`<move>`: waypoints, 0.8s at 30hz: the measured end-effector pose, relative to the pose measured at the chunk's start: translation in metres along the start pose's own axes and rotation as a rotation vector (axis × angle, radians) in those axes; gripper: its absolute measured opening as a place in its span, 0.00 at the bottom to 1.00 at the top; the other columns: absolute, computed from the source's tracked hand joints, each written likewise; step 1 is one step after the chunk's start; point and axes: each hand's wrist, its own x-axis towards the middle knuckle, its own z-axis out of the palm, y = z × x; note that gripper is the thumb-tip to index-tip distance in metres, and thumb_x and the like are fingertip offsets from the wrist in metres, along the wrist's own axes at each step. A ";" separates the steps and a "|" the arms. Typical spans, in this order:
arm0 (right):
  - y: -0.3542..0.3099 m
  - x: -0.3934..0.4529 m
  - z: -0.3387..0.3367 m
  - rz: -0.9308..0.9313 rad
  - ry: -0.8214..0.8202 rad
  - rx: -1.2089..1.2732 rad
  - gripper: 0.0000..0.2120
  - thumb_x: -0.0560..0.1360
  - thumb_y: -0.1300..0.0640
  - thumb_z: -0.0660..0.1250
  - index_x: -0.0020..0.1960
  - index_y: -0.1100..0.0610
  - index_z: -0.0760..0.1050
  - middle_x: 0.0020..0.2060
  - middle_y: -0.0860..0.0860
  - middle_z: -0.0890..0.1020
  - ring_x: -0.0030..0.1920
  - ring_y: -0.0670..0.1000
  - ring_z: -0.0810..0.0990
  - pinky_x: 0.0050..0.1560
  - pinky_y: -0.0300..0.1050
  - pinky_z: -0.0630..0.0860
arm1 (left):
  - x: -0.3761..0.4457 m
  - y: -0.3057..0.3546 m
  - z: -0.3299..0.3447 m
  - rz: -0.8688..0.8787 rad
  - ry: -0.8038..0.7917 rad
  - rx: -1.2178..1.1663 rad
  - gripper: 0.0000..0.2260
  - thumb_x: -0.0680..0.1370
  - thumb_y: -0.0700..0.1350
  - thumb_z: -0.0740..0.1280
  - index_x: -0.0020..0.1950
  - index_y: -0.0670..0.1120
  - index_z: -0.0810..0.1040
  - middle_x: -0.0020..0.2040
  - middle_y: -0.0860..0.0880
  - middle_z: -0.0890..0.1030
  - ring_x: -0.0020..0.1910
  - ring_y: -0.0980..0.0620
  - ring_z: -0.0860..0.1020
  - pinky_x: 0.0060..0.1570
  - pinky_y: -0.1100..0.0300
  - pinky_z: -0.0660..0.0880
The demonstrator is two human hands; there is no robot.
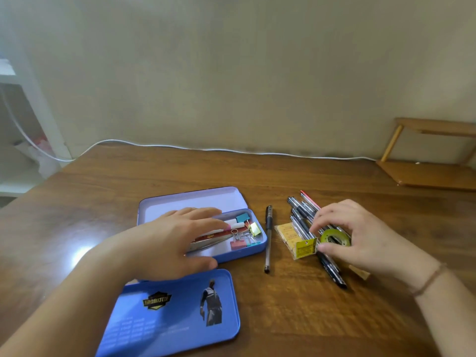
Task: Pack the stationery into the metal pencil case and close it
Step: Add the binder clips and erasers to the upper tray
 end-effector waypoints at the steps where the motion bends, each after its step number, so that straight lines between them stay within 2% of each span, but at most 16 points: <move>1: -0.001 0.001 0.003 -0.020 -0.007 0.001 0.09 0.67 0.46 0.74 0.45 0.38 0.78 0.52 0.31 0.75 0.61 0.38 0.67 0.61 0.43 0.68 | 0.001 0.001 0.000 0.021 0.029 0.009 0.28 0.77 0.63 0.64 0.75 0.66 0.59 0.78 0.65 0.54 0.77 0.61 0.54 0.74 0.61 0.56; 4: -0.005 0.006 0.012 -0.043 -0.073 -0.040 0.07 0.70 0.45 0.72 0.43 0.36 0.75 0.54 0.30 0.74 0.62 0.37 0.64 0.65 0.46 0.66 | 0.002 0.003 0.000 0.069 0.111 0.032 0.25 0.78 0.62 0.63 0.74 0.65 0.62 0.77 0.65 0.59 0.76 0.61 0.57 0.74 0.61 0.59; 6: -0.016 0.006 0.013 -0.028 -0.056 -0.035 0.05 0.71 0.46 0.71 0.44 0.38 0.75 0.52 0.31 0.74 0.59 0.37 0.66 0.62 0.44 0.67 | 0.002 0.005 0.001 0.155 0.199 0.034 0.25 0.78 0.62 0.63 0.74 0.64 0.63 0.75 0.64 0.63 0.74 0.61 0.61 0.72 0.59 0.63; 8: -0.031 0.003 0.010 0.040 0.083 0.088 0.04 0.72 0.48 0.70 0.43 0.40 0.76 0.48 0.36 0.77 0.53 0.38 0.73 0.51 0.37 0.69 | 0.002 0.012 0.000 0.277 0.325 0.033 0.26 0.77 0.62 0.64 0.74 0.61 0.65 0.74 0.61 0.66 0.73 0.59 0.65 0.69 0.58 0.67; 11: -0.062 -0.001 0.007 0.049 0.373 0.292 0.03 0.71 0.52 0.73 0.39 0.47 0.80 0.34 0.41 0.82 0.36 0.40 0.78 0.35 0.31 0.68 | 0.004 0.033 0.002 0.404 0.528 0.014 0.26 0.76 0.56 0.70 0.73 0.55 0.70 0.74 0.54 0.69 0.69 0.51 0.71 0.63 0.53 0.73; 13: -0.083 -0.002 0.011 0.037 0.369 0.516 0.03 0.70 0.58 0.75 0.38 0.52 0.82 0.29 0.42 0.81 0.29 0.40 0.76 0.32 0.30 0.68 | 0.006 0.046 0.004 0.436 0.643 -0.003 0.23 0.76 0.54 0.72 0.70 0.50 0.75 0.70 0.51 0.74 0.64 0.48 0.76 0.57 0.50 0.76; 16: -0.099 -0.003 0.020 0.026 0.282 0.897 0.08 0.67 0.58 0.76 0.44 0.49 0.83 0.33 0.50 0.85 0.34 0.45 0.81 0.41 0.45 0.78 | 0.008 0.050 0.006 0.444 0.746 -0.024 0.18 0.77 0.53 0.70 0.63 0.46 0.81 0.60 0.50 0.81 0.53 0.48 0.80 0.48 0.51 0.77; 17: -0.101 -0.003 0.022 0.039 0.260 1.001 0.12 0.65 0.56 0.76 0.48 0.48 0.82 0.33 0.52 0.85 0.36 0.47 0.82 0.43 0.47 0.78 | 0.008 0.049 0.006 0.437 0.766 -0.040 0.16 0.77 0.53 0.71 0.60 0.46 0.82 0.57 0.50 0.82 0.50 0.48 0.79 0.46 0.52 0.77; 20: -0.101 -0.004 0.023 0.095 0.215 1.209 0.21 0.63 0.53 0.74 0.55 0.47 0.77 0.34 0.52 0.86 0.36 0.45 0.83 0.41 0.37 0.77 | 0.009 0.047 0.005 0.424 0.816 -0.075 0.09 0.75 0.50 0.73 0.50 0.45 0.85 0.51 0.51 0.82 0.44 0.50 0.77 0.41 0.54 0.75; 22: -0.099 -0.003 0.024 0.033 0.218 1.144 0.18 0.63 0.44 0.75 0.52 0.47 0.80 0.36 0.49 0.85 0.37 0.45 0.82 0.39 0.37 0.76 | 0.008 0.049 0.005 0.409 0.826 -0.139 0.08 0.75 0.50 0.72 0.47 0.45 0.85 0.45 0.53 0.82 0.41 0.51 0.77 0.38 0.55 0.75; 24: -0.096 -0.002 0.028 -0.043 0.201 0.957 0.19 0.62 0.38 0.75 0.50 0.45 0.81 0.42 0.47 0.82 0.43 0.49 0.81 0.42 0.44 0.78 | 0.006 0.050 0.004 0.368 0.826 -0.269 0.06 0.74 0.48 0.74 0.46 0.46 0.85 0.39 0.54 0.80 0.37 0.54 0.77 0.35 0.56 0.75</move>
